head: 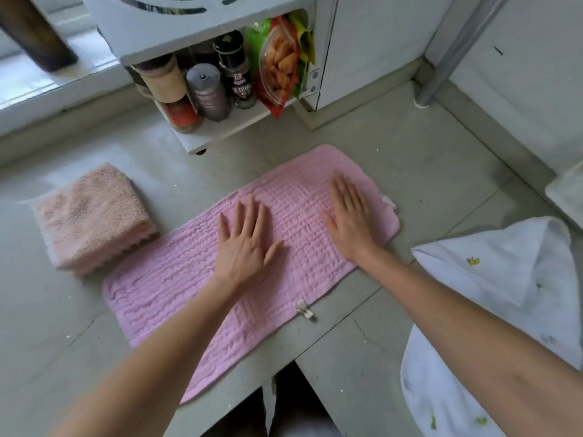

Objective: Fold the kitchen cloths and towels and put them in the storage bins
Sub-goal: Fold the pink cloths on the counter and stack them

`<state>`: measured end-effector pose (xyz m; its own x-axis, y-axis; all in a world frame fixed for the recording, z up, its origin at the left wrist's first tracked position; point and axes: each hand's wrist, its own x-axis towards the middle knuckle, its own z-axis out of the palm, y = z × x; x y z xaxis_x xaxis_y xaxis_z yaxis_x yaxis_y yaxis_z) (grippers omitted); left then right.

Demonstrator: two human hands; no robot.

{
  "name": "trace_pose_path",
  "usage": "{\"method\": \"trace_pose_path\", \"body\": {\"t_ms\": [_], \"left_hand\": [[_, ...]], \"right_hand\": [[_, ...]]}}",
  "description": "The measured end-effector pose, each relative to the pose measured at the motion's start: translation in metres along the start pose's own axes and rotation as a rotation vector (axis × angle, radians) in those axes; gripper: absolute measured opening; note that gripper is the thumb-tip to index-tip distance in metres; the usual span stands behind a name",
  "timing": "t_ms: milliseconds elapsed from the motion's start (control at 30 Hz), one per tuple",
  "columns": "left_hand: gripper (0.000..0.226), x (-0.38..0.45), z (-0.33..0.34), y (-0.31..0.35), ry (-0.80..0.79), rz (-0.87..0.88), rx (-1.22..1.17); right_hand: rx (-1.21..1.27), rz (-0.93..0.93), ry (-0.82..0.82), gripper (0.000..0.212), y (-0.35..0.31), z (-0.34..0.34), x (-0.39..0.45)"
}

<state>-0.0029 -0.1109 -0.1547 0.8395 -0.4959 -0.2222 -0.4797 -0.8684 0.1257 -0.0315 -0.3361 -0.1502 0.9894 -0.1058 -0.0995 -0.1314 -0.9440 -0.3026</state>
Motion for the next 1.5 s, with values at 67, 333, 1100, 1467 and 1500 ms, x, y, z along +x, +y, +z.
{"method": "trace_pose_path", "body": {"t_ms": [67, 333, 1100, 1467, 1500], "left_hand": [[0.085, -0.022, -0.002, -0.014, -0.019, 0.072, 0.006], [0.029, -0.109, -0.033, -0.145, 0.143, 0.323, -0.023], [0.039, -0.166, -0.05, -0.204, 0.135, 0.59, 0.519], [0.017, -0.161, -0.083, -0.196, -0.354, 0.352, 0.417], [0.021, -0.158, -0.09, -0.194, -0.442, 0.373, 0.458]], "right_hand": [[0.06, -0.12, -0.042, 0.069, -0.03, 0.006, -0.033], [0.07, -0.665, -0.151, 0.023, -0.185, 0.036, -0.134], [-0.332, 0.084, -0.236, 0.032, -0.332, 0.055, -0.172], [0.131, -0.013, -0.578, 0.038, -0.311, 0.024, -0.171], [0.157, -0.04, -0.651, 0.039, -0.309, 0.017, -0.172]]}}
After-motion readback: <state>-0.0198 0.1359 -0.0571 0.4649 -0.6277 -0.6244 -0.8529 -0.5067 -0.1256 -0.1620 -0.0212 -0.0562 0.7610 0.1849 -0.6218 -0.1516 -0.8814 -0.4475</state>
